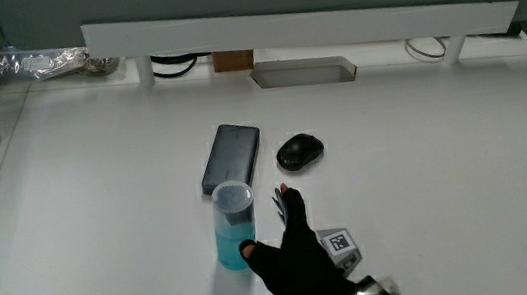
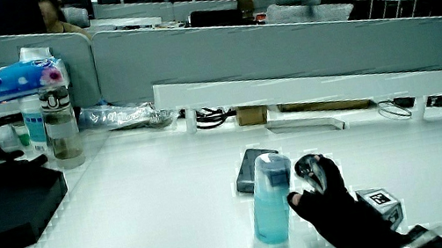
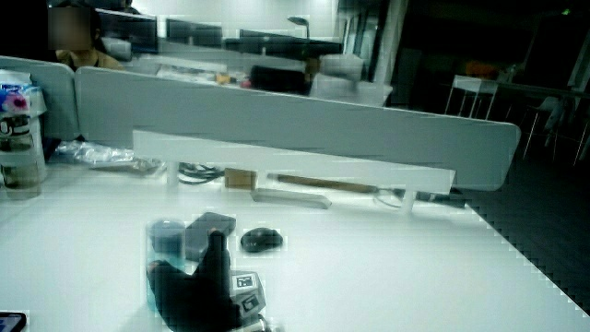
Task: Pick cleaning spray
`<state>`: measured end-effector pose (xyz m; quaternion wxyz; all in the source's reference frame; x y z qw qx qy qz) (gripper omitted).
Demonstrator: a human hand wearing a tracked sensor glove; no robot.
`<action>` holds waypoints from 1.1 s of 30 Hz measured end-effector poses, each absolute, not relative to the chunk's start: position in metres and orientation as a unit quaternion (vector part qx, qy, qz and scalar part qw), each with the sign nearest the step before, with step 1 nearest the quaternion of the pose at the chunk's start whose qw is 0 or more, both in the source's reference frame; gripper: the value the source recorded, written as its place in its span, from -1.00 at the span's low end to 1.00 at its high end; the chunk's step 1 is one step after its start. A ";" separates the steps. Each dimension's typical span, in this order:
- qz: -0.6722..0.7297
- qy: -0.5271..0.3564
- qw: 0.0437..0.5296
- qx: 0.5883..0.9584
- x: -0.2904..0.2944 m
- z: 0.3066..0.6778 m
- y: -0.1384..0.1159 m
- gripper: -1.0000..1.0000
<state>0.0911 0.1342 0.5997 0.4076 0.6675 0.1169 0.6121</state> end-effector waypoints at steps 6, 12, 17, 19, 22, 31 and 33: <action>0.608 0.154 0.376 0.682 0.080 0.628 0.148 0.00; 0.610 0.155 0.339 0.700 0.075 0.626 0.153 0.00; 0.612 0.148 0.357 0.690 0.067 0.628 0.149 0.20; 0.552 0.139 0.341 0.748 0.062 0.617 0.143 0.33; 0.542 0.141 0.324 0.763 0.061 0.612 0.139 0.53; 0.550 0.150 0.291 0.768 0.065 0.621 0.146 1.00; 0.577 0.144 0.305 0.744 0.067 0.622 0.146 1.00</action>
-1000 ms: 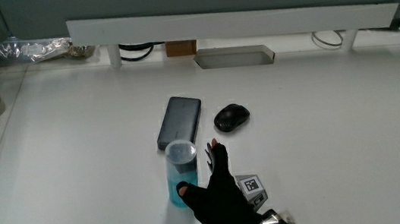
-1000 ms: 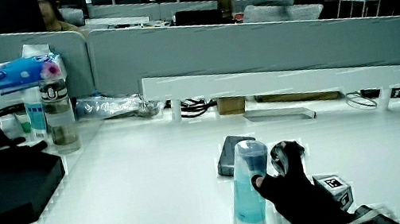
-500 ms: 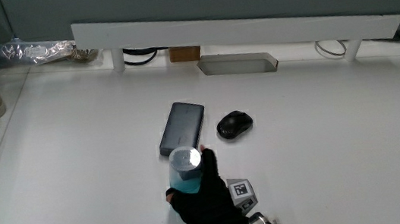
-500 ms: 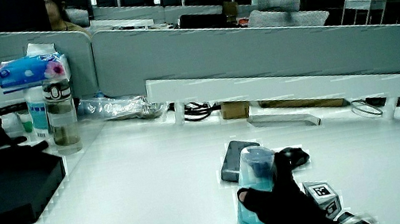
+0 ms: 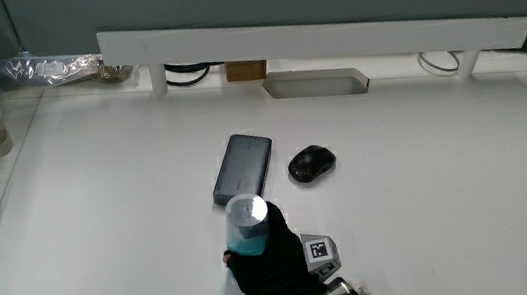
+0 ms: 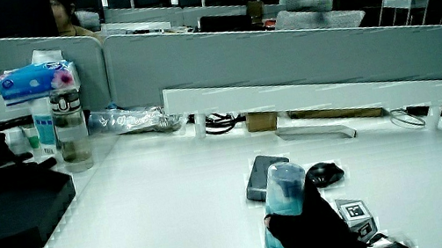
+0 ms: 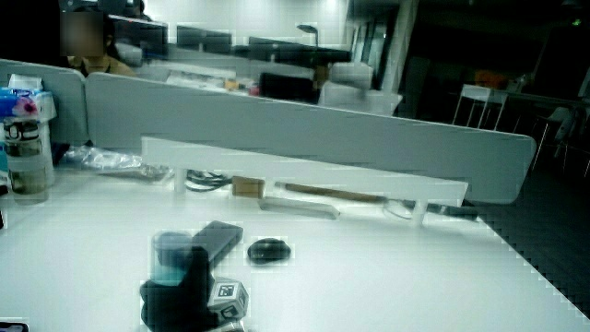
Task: Pick cleaning spray
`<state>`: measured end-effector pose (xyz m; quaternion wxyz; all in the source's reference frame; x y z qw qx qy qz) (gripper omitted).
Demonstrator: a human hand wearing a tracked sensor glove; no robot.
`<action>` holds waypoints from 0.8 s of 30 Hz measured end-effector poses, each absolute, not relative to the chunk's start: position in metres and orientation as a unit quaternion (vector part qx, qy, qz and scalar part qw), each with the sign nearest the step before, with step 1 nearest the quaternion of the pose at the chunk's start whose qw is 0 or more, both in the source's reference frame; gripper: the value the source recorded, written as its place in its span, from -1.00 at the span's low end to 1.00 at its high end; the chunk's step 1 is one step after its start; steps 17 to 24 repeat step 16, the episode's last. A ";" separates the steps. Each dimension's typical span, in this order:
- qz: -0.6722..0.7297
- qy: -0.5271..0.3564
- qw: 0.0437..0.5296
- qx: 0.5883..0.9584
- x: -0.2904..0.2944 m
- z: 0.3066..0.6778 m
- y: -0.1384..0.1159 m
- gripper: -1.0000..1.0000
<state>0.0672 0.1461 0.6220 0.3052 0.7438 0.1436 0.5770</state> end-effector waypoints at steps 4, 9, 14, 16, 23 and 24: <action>0.581 0.143 0.306 0.741 0.073 0.620 0.148 1.00; 0.602 0.117 0.282 0.738 0.087 0.627 0.145 1.00; 0.596 0.120 0.280 0.743 0.107 0.613 0.132 1.00; 0.598 0.126 0.283 0.739 0.115 0.608 0.130 1.00; 0.598 0.126 0.283 0.739 0.115 0.608 0.130 1.00; 0.598 0.126 0.283 0.739 0.115 0.608 0.130 1.00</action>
